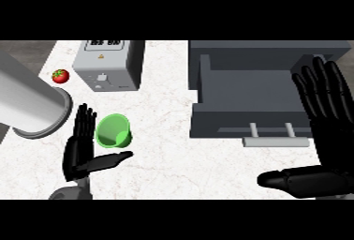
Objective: Pick up the cup, place it into the drawer and close the drawer
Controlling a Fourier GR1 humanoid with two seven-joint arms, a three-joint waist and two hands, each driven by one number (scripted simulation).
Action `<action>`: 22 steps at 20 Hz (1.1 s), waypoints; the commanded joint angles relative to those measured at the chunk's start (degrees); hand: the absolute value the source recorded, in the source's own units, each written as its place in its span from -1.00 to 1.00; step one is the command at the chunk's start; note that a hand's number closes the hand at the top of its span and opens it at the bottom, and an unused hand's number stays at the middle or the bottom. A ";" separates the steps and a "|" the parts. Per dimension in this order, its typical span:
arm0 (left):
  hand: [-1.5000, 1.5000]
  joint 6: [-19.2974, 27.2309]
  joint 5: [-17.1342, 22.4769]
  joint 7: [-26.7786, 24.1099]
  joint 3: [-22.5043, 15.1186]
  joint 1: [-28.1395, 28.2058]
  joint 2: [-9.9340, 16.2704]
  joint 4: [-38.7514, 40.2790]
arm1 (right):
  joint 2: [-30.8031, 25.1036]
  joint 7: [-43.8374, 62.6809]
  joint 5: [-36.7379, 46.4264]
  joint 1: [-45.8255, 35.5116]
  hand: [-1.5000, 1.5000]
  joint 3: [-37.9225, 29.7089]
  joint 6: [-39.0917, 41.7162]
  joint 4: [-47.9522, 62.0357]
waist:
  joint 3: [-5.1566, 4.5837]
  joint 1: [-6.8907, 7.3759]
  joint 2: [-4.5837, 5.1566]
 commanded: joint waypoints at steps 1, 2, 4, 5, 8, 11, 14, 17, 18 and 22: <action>-1.00 -1.72 1.09 -2.28 2.39 -3.62 1.05 6.64 | -1.53 2.69 -3.20 0.71 -1.00 -2.32 1.37 -2.39 | 0.00 -0.13 -0.01; -1.00 -0.90 0.71 -3.64 1.84 -3.12 -0.40 8.20 | 0.57 -1.79 -0.32 2.26 -1.00 0.04 0.72 -0.10 | 0.01 -0.09 0.00; -1.00 -1.29 0.45 -7.94 1.20 0.95 -1.58 7.09 | 2.83 -2.61 3.91 1.84 -1.00 4.03 -1.31 0.96 | 0.00 0.05 0.00; -1.00 -1.26 1.50 -9.27 4.89 -7.51 0.15 16.23 | 1.21 -2.08 2.15 1.54 -1.00 2.37 0.27 0.99 | -0.01 -0.19 0.05; -1.00 -0.63 1.52 -8.51 4.33 -5.90 0.22 14.32 | 1.89 -1.48 1.85 4.18 -1.00 2.82 0.05 -2.31 | 0.01 -0.10 -0.01; -1.00 -4.36 2.55 -13.45 6.55 -9.68 1.87 24.00 | 2.32 0.05 3.66 -1.26 -1.00 3.80 -1.65 1.95 | -0.01 -0.11 0.07; -1.00 -5.27 2.20 -16.92 6.17 -5.21 1.80 24.14 | -0.63 1.26 -2.58 1.00 -1.00 -1.67 1.37 -1.35 | 0.00 -0.12 0.01; -1.00 -4.57 2.32 -16.66 7.36 -10.70 2.75 29.76 | 0.84 5.49 -1.00 2.09 -1.00 1.90 -0.49 -6.47 | -0.01 -0.24 0.01; -1.00 -5.81 3.04 -16.55 7.02 -8.62 2.91 27.64 | 0.70 2.34 -0.02 2.35 -1.00 1.93 0.74 -3.55 | 0.00 -0.10 0.00; -1.00 -4.30 2.44 -14.97 4.68 -6.45 0.84 23.10 | 0.96 -2.54 -0.66 7.71 -1.00 1.22 3.01 -4.64 | 0.02 -0.04 -0.05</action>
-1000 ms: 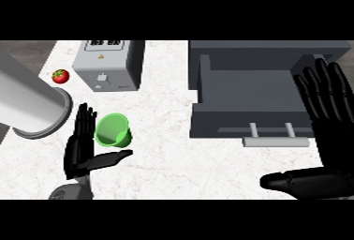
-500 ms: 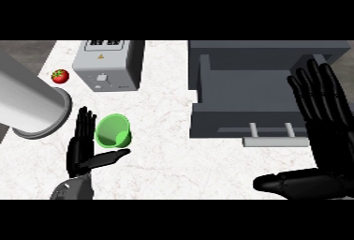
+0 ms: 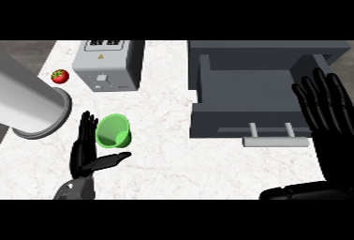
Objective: Pick up the cup, place it into the drawer and close the drawer
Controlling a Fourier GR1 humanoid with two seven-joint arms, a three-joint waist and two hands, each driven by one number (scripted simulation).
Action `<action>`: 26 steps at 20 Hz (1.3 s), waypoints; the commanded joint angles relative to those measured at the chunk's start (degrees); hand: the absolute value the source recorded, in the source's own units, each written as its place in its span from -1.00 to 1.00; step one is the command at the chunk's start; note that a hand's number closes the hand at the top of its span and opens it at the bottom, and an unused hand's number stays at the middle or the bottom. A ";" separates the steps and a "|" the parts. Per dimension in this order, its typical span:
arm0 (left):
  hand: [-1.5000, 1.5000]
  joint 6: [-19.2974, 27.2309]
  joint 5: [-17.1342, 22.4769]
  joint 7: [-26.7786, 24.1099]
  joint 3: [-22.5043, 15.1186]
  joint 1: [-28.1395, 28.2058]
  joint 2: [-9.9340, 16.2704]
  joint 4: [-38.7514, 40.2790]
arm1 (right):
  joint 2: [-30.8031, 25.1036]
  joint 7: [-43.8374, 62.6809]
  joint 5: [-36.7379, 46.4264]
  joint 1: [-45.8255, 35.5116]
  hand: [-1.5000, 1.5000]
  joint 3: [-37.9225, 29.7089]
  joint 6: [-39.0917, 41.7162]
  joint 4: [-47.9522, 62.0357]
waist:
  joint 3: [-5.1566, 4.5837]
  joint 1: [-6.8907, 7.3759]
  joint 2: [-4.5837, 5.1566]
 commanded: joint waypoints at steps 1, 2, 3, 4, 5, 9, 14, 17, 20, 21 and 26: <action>-1.00 -2.31 0.13 -4.99 0.91 -1.16 0.84 5.80 | -0.94 3.22 -0.58 -7.91 -1.00 -2.58 -2.05 3.04 | -0.01 0.09 0.06; -1.00 -2.35 -0.05 -8.67 1.29 -3.04 -0.51 11.08 | -0.85 -0.16 -0.90 -1.42 -1.00 -1.90 0.51 1.93 | -0.01 -0.15 0.07; -1.00 -4.65 0.99 -3.92 1.78 -3.93 3.18 7.17 | -2.40 2.24 -4.73 0.12 -1.00 -4.04 1.96 -2.98 | 0.00 -0.19 0.01; -1.00 -1.44 0.32 -3.69 0.95 -6.10 0.39 8.70 | -0.45 1.25 -0.40 -3.71 -1.00 -1.22 -0.62 1.90 | 0.00 -0.04 0.04; -1.00 -1.96 0.38 -6.50 1.88 -8.76 0.19 13.44 | -0.01 -0.89 -0.73 -1.61 -1.00 -1.00 0.28 1.45 | -0.01 -0.22 0.08; -1.00 -4.58 1.01 -9.38 1.58 -5.92 0.33 13.50 | -2.44 1.63 -4.51 -3.58 -1.00 -5.07 1.45 0.92 | 0.00 -0.04 0.03; -1.00 -6.37 2.31 -13.44 4.32 -11.42 1.30 23.65 | -0.88 -0.88 -1.52 -2.07 -1.00 -2.07 1.25 2.09 | -0.02 -0.27 0.11; -1.00 -12.13 3.80 -12.87 5.75 -14.00 3.80 27.22 | 0.40 0.63 -0.60 -0.28 -1.00 0.32 0.34 -0.68 | -0.05 -0.55 0.19; -1.00 -15.67 4.32 -11.68 4.77 -13.60 2.74 24.52 | -0.35 6.47 -0.62 -5.81 -1.00 -0.87 -2.50 -1.95 | -0.04 -0.22 0.10; -1.00 -15.02 3.76 -12.78 4.13 -14.09 0.89 25.05 | 0.06 2.06 -2.32 0.88 -1.00 -1.43 0.05 -2.11 | -0.02 -0.49 0.10; 1.00 -19.11 4.79 -14.42 5.02 -16.06 1.23 27.48 | -1.24 4.88 -3.70 -6.11 -1.00 -2.99 -0.49 0.72 | -0.05 -0.44 0.20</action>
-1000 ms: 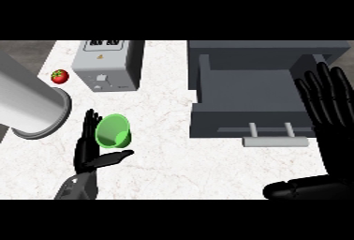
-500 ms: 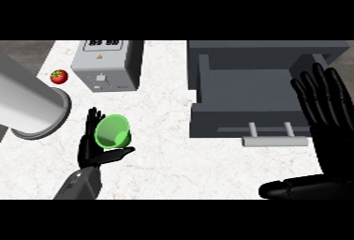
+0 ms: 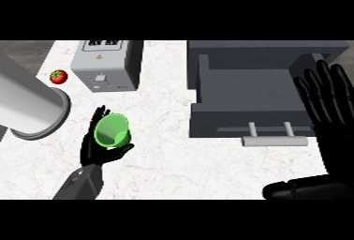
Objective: Pick up the cup, place it into the drawer and close the drawer
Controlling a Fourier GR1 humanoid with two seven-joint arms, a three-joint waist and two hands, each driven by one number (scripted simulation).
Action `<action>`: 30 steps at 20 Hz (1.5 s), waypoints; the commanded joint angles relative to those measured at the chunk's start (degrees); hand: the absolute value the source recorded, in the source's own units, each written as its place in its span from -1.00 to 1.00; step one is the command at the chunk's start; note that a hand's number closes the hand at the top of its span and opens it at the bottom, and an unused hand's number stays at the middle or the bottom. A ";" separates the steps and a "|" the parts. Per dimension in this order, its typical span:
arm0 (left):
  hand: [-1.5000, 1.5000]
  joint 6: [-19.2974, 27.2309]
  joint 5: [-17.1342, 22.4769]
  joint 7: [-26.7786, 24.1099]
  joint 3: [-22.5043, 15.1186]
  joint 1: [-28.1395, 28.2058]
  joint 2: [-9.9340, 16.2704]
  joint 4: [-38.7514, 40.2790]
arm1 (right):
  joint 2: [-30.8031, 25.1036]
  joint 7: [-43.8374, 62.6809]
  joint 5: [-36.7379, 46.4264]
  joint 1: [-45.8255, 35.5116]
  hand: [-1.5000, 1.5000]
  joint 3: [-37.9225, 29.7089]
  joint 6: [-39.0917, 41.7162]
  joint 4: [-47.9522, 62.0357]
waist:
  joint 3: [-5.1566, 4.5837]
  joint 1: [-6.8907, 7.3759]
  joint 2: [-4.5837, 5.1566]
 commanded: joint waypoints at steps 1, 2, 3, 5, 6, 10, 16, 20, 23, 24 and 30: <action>1.00 -6.62 0.48 -2.63 0.28 -1.59 1.41 1.64 | -0.21 -4.06 0.46 0.13 -1.00 -0.88 1.31 4.40 | -0.02 -0.10 0.12; 1.00 -4.10 -0.14 -4.34 -0.45 -0.67 -1.53 1.74 | -0.82 -1.07 -0.90 1.63 -1.00 -0.61 1.70 0.25 | -0.01 -0.15 0.01; 1.00 -5.85 -0.21 -3.94 -0.77 0.32 -0.79 1.49 | -2.56 1.82 -3.67 -0.22 -1.00 -3.80 1.54 -1.25 | 0.00 -0.10 -0.03; 1.00 -5.77 -0.10 -4.82 0.17 -2.95 1.40 2.45 | 0.02 -0.93 -0.35 0.25 -1.00 -0.82 0.08 0.42 | -0.03 -0.31 0.11; 1.00 -4.14 -0.99 -7.73 -0.59 -0.88 0.36 1.36 | -1.18 0.99 0.29 -2.69 -1.00 -1.07 -0.30 0.67 | -0.03 -0.06 0.06; 1.00 -1.79 -0.86 -7.66 -0.19 -0.49 1.85 -0.90 | -1.63 0.15 -1.32 -3.01 -1.00 -3.01 0.27 3.05 | 0.01 0.27 -0.05; 1.00 -3.40 0.30 -6.18 -0.03 2.85 3.70 -5.32 | -1.14 -0.85 -1.72 1.61 -1.00 -2.02 1.46 -1.45 | 0.05 0.45 -0.22; 1.00 -4.10 -0.01 -9.68 -0.69 5.94 3.70 -8.91 | -1.88 1.07 -1.12 0.02 -1.00 -2.00 1.06 -1.26 | 0.04 0.48 -0.21; 1.00 -4.08 1.13 -5.52 -1.55 4.28 2.03 -14.27 | -0.04 0.25 0.92 0.23 -1.00 -0.25 -0.50 -1.08 | 0.06 0.82 -0.32; 1.00 -3.60 1.38 -4.94 -2.30 5.72 1.28 -18.28 | -0.66 0.13 0.33 0.69 -1.00 -0.91 0.21 -0.84 | 0.11 1.17 -0.47; 1.00 -4.64 0.88 5.17 -7.56 9.04 3.03 -33.45 | -2.14 2.03 -1.37 -2.12 -1.00 -3.63 0.08 1.29 | 0.12 1.35 -0.48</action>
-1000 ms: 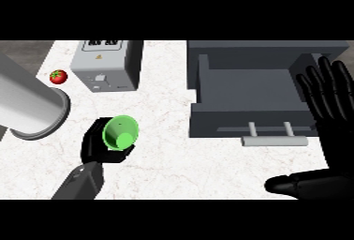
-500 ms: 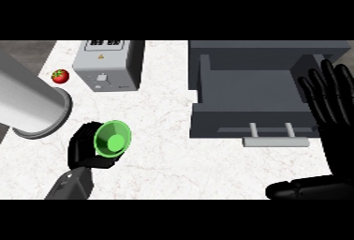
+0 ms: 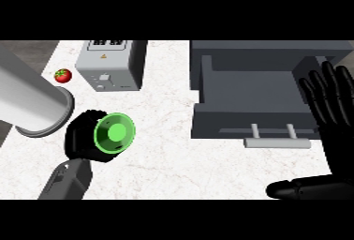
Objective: Pick up the cup, place it into the drawer and close the drawer
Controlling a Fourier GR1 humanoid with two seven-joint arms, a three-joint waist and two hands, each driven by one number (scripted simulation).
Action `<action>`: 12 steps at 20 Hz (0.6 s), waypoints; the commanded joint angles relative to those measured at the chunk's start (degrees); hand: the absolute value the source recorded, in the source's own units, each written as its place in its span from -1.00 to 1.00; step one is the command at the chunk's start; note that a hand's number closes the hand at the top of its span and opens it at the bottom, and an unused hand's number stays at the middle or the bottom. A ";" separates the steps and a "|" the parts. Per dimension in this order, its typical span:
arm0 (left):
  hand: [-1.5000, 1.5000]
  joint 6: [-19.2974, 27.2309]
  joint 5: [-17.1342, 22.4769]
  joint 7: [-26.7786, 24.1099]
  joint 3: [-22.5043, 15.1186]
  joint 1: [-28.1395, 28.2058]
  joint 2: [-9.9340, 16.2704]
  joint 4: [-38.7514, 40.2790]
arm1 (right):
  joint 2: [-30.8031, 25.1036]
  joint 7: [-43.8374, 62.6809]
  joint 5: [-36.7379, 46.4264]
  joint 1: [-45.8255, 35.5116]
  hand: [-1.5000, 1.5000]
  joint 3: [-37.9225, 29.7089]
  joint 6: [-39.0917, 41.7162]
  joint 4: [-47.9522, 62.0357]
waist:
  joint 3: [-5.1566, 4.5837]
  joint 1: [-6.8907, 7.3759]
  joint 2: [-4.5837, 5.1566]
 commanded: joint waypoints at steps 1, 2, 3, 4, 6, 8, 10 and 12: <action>1.00 1.01 -0.33 7.52 -4.47 0.62 -2.76 -11.91 | -0.53 0.31 0.08 0.92 -1.00 0.08 0.48 -1.66 | 0.04 0.06 -0.18; 1.00 -2.21 1.04 8.81 -4.57 3.50 -1.19 -15.03 | -1.20 -0.33 -2.25 -0.10 -1.00 -2.53 1.16 2.07 | 0.03 0.15 -0.03; 1.00 2.21 1.18 12.36 -5.22 2.76 -3.08 -20.22 | -0.91 1.71 -1.88 1.11 -1.00 -1.01 0.77 -1.68 | 0.04 0.13 -0.18; 1.00 0.77 1.75 13.22 -5.86 3.83 -3.29 -21.53 | 0.42 3.46 0.50 -2.56 -1.00 0.87 -1.80 0.37 | -0.02 0.11 0.01; 1.00 5.61 1.52 19.09 -8.12 3.77 -6.28 -28.51 | -1.79 -0.13 -2.85 -0.10 -1.00 -2.95 1.70 1.44 | 0.02 -0.03 -0.02; 1.00 6.04 3.35 24.49 -6.99 -1.64 -4.87 -29.63 | 0.14 0.57 -0.45 -0.07 -1.00 0.43 0.23 -0.11 | -0.02 -0.38 0.06; 1.00 10.15 3.74 30.80 -8.17 -3.79 -6.66 -34.83 | -0.72 -0.87 -0.68 1.52 -1.00 -0.66 1.35 -0.40 | 0.01 -0.45 -0.01; 1.00 11.94 4.27 32.31 -7.43 -3.11 -6.62 -37.82 | -1.64 -3.11 -3.22 2.14 -1.00 -3.52 3.01 1.82 | -0.02 -0.53 0.14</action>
